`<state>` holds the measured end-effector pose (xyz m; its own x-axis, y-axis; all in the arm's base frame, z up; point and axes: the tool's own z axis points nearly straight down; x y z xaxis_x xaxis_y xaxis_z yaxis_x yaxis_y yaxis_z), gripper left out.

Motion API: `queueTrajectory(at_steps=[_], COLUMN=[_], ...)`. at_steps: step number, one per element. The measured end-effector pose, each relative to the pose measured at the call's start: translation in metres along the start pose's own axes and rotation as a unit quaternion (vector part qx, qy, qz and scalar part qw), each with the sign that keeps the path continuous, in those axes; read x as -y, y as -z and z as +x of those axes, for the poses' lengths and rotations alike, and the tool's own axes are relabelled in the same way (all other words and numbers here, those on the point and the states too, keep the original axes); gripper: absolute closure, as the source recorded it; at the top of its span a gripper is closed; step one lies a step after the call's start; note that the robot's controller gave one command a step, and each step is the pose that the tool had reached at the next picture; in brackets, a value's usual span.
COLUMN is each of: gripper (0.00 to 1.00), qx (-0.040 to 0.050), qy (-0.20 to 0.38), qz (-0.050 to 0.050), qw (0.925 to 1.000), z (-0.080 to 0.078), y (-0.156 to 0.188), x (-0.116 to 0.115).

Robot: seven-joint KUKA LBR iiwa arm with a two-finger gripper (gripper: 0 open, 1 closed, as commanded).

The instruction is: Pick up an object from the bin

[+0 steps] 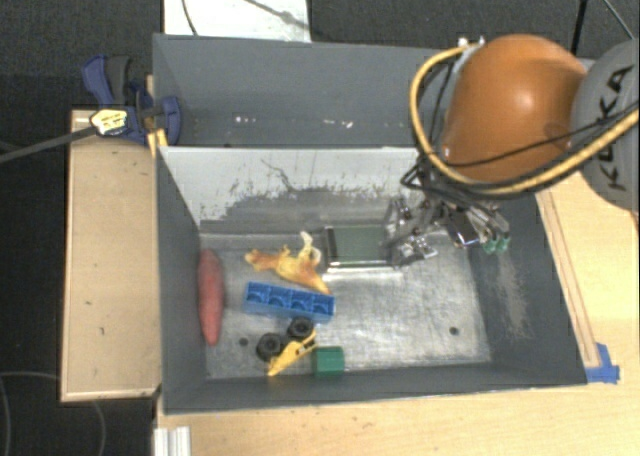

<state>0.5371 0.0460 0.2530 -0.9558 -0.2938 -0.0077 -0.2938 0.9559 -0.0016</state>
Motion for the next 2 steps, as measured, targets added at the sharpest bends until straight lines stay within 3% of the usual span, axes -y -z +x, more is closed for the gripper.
queueTrajectory(at_steps=[1,2], gripper=[1.00,0.00], qx=[0.0020,-0.0033], qy=[0.006,-0.017], qz=[0.000,-0.001], qw=[1.0000,0.9998], z=[-0.014,0.013], y=[-0.047,-0.051], x=[-0.044,-0.056])
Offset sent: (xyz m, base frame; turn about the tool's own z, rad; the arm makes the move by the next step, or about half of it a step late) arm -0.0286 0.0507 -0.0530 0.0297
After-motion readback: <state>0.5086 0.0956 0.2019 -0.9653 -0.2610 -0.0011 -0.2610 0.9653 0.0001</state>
